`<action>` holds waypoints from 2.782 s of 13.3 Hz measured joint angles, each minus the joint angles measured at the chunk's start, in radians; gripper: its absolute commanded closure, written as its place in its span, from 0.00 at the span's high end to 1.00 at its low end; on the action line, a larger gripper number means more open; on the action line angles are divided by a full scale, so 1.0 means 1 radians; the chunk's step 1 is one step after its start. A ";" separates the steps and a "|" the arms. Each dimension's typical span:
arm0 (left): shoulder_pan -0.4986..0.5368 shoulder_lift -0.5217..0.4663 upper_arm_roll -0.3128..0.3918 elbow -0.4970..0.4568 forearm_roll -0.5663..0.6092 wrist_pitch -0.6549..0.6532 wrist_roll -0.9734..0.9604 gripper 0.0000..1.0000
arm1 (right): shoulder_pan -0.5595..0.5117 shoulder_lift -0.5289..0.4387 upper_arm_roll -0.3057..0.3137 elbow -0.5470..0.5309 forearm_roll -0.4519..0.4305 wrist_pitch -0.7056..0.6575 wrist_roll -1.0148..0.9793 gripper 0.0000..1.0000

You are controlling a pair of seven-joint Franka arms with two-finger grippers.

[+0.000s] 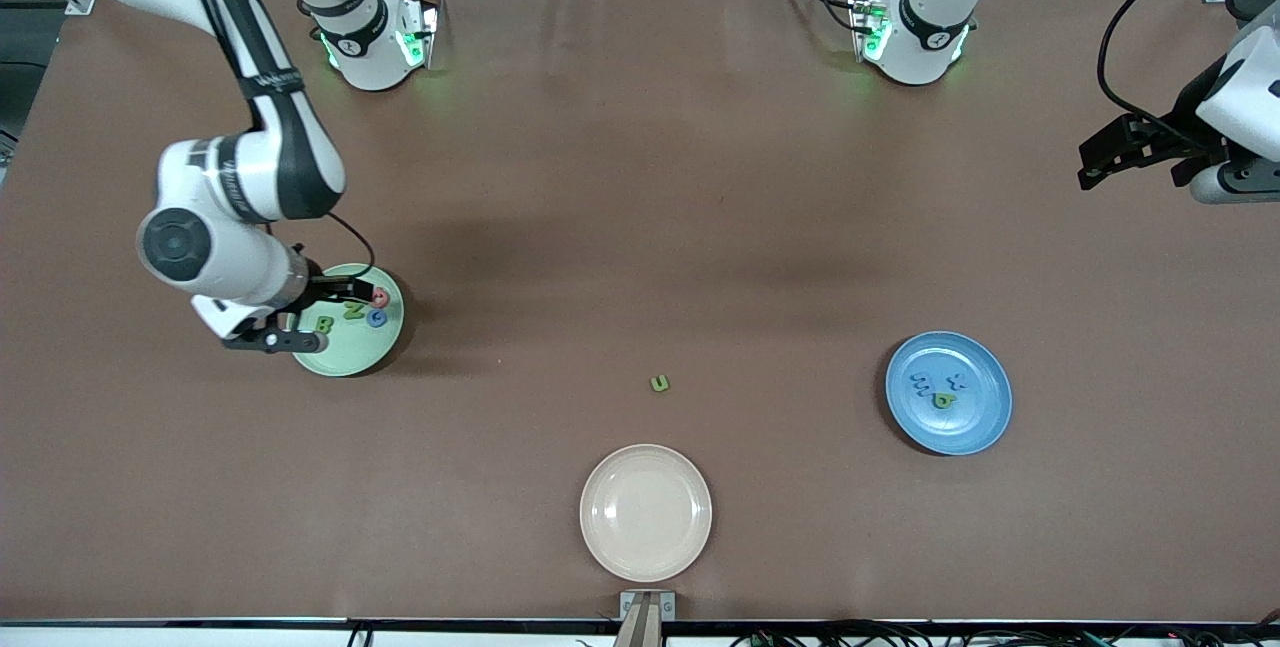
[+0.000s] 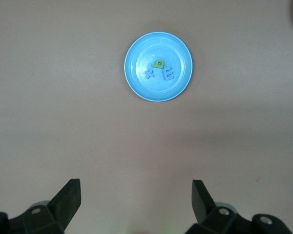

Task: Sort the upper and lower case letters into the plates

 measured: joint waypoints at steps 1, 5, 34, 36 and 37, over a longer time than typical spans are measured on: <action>0.000 0.000 -0.001 0.000 0.000 0.000 0.000 1.00 | -0.022 -0.005 -0.001 0.066 0.000 -0.085 -0.039 1.00; 0.000 -0.001 -0.010 0.000 0.000 -0.017 0.000 1.00 | -0.105 -0.008 -0.004 0.272 -0.001 -0.286 -0.168 1.00; 0.006 -0.002 -0.010 0.000 0.000 -0.020 0.000 1.00 | -0.161 -0.294 0.003 0.238 0.000 -0.427 -0.252 1.00; 0.006 -0.002 -0.010 0.002 0.000 -0.020 0.000 1.00 | -0.161 -0.346 0.004 0.193 0.000 -0.415 -0.252 1.00; 0.006 -0.002 -0.011 0.002 0.000 -0.020 0.000 1.00 | -0.161 -0.367 0.004 0.171 -0.001 -0.403 -0.252 1.00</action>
